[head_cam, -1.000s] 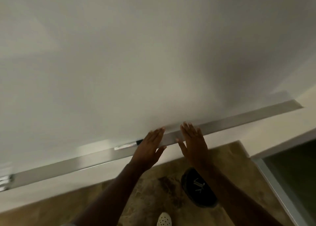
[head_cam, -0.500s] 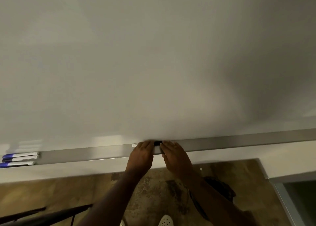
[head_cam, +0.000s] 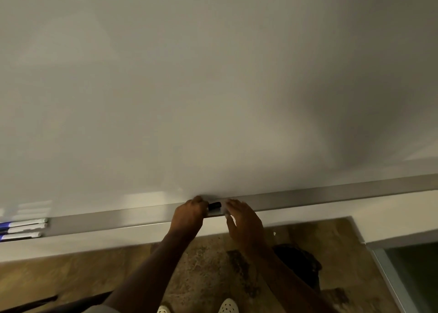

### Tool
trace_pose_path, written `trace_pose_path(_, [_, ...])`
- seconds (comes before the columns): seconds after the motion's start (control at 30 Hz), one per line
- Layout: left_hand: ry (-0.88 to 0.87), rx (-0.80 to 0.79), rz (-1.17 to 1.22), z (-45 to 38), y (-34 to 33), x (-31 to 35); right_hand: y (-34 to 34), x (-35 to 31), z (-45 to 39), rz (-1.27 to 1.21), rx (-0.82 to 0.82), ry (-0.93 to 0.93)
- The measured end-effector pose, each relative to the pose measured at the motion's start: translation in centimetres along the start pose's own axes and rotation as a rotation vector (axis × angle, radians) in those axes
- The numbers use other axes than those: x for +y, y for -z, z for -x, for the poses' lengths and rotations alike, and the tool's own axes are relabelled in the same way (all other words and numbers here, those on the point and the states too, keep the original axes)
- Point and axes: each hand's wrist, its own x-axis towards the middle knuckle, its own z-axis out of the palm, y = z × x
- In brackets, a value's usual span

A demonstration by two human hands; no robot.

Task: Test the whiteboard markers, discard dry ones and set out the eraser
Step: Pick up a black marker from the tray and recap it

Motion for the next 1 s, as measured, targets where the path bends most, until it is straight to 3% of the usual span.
trace_pose_path(0.2, [0.079, 0.152, 0.42, 0.5, 2.9, 0.9, 3.4, -1.8, 0.3, -0.221, 0.101, -0.202])
trace_pose_path(0.4, [0.185, 0.311, 1.24, 0.6, 9.1, 4.2, 8.8, -6.2, -1.7, -0.527, 0.067, -0.374])
trace_pose_path(0.53, [0.186, 0.427, 1.596, 0.8, 14.1, 5.2, 12.4, -9.0, -3.0, -0.713, 0.123, -0.326])
trace_pose_path(0.8, [0.092, 0.533, 1.82, 3.1, 24.9, 5.5, 19.7, -16.6, -4.7, -0.907, 0.246, -0.161])
trace_pose_path(1.0, [-0.124, 0.541, 1.805, 5.3, 34.6, 4.9, 26.9, -23.8, -6.4, -1.175, 0.401, -0.023])
